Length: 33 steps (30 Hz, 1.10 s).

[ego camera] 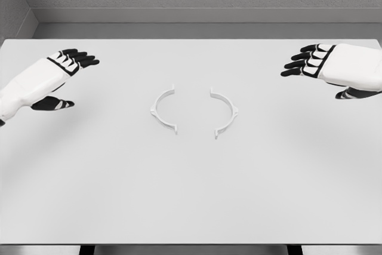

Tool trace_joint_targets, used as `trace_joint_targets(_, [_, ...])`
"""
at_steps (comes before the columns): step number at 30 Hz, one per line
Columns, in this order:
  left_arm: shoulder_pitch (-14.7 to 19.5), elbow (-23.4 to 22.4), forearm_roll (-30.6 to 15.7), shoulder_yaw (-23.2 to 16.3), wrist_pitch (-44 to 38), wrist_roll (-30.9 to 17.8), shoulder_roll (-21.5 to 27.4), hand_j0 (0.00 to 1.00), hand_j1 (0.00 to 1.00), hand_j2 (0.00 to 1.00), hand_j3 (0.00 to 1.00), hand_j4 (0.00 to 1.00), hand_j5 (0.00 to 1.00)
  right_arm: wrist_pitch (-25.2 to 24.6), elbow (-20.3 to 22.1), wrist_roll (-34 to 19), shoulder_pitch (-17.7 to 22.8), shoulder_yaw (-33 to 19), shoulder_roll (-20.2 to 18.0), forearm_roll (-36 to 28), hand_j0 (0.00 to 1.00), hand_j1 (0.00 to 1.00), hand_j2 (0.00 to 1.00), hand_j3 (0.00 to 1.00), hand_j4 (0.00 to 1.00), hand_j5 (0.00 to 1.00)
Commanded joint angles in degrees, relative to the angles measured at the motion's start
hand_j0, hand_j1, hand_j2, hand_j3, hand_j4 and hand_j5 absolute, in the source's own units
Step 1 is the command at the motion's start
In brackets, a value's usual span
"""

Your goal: Assemble PVC drainage pipe clamps

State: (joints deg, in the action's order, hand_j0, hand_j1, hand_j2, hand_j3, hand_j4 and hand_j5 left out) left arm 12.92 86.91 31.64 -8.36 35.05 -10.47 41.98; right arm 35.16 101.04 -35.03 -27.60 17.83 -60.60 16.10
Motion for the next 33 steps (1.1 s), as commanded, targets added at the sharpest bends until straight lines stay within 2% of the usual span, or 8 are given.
trace_joint_targets(1, [0.00,-0.16,0.35,0.01,-0.05,-0.08,-0.06,1.00,1.00,1.00,1.00,1.00,1.00,-0.16,0.12,0.03,0.00,0.01,0.04,-0.55,1.00,1.00,1.00,1.00,1.00,1.00])
trace_joint_targets(4, [0.44,0.01,0.79,0.01,-0.05,-0.34,-1.63,1.00,1.00,1.00,1.00,1.00,1.00,-0.16,0.04,0.03,0.00,0.18,1.62,-0.90,1.00,1.00,1.00,1.00,1.00,1.00])
trace_joint_targets(7, [4.83,-0.16,10.10,-0.07,-0.05,-0.34,-10.51,1.00,1.00,1.00,1.00,1.00,1.00,-0.16,0.04,0.03,0.26,0.71,2.85,-1.69,1.00,1.00,1.00,1.00,1.00,1.00])
trace_joint_targets(12, [9.66,-3.32,22.15,-0.78,-0.05,-0.34,-18.07,1.00,1.00,1.00,1.00,1.00,1.00,-14.06,-0.32,0.03,0.35,1.32,4.87,-3.36,1.00,1.00,1.00,1.00,1.00,1.00])
trace_joint_targets(14, [12.92,-7.89,25.23,-1.39,-0.05,-0.34,-20.53,1.00,1.00,1.00,1.00,1.00,1.00,-13.19,0.04,0.03,0.09,1.33,4.87,-3.45,1.00,1.00,1.00,1.00,1.00,1.00])
trace_joint_targets(17, [14.85,-11.23,25.84,-4.29,-0.05,-0.34,-20.98,1.00,1.00,1.00,1.00,1.00,1.00,-13.28,-0.05,0.39,0.00,2.55,7.77,-2.22,1.00,1.00,1.00,1.00,1.00,1.00])
trace_joint_targets(19, [15.12,-11.32,25.05,-5.87,-0.05,-0.34,-20.98,1.00,1.00,1.00,1.00,1.00,1.00,-17.40,-0.05,23.25,0.00,10.55,8.21,-2.13,1.00,1.00,1.00,1.00,1.00,1.00])
trace_joint_targets(33, [16.35,-15.45,23.29,-11.32,-0.05,-2.27,-20.45,1.00,1.00,1.00,1.00,1.00,1.00,-27.43,-0.32,23.16,-0.62,19.70,15.24,4.46,1.00,1.00,1.00,1.00,1.00,1.00])
